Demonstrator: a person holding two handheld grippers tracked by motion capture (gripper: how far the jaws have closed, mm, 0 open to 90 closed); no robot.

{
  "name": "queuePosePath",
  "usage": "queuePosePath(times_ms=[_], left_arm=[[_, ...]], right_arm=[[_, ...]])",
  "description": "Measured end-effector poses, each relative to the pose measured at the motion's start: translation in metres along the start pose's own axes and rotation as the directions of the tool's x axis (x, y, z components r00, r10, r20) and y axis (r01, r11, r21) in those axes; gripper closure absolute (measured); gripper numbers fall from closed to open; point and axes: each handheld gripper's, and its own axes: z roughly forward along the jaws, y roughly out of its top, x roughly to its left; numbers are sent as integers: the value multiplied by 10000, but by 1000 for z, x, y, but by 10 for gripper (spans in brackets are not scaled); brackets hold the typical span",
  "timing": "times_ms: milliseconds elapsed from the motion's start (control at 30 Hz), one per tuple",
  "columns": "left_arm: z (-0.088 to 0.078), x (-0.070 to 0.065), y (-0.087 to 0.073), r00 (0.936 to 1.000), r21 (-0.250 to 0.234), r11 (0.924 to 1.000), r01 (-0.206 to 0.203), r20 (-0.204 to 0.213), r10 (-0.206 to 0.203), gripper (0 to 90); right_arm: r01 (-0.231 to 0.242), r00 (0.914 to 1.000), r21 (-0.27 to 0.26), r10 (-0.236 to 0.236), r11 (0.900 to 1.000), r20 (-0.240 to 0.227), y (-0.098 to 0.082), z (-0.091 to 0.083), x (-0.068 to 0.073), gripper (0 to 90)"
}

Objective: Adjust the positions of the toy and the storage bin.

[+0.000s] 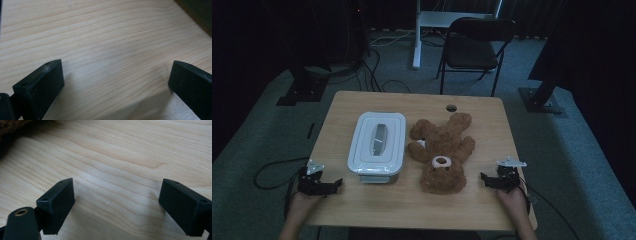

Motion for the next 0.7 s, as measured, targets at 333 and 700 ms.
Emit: queuePosePath(times_ms=[333, 700], left_arm=[[3, 4, 3, 9985, 9, 9991, -422, 357, 421, 5], [3, 3, 3, 9973, -3, 9985, -550, 488, 550, 6]], right_arm=[[85, 9993, 458, -67, 9989, -379, 0, -7, 5, 126], [194, 9987, 281, -180, 9994, -486, 27, 0, 12, 143]])
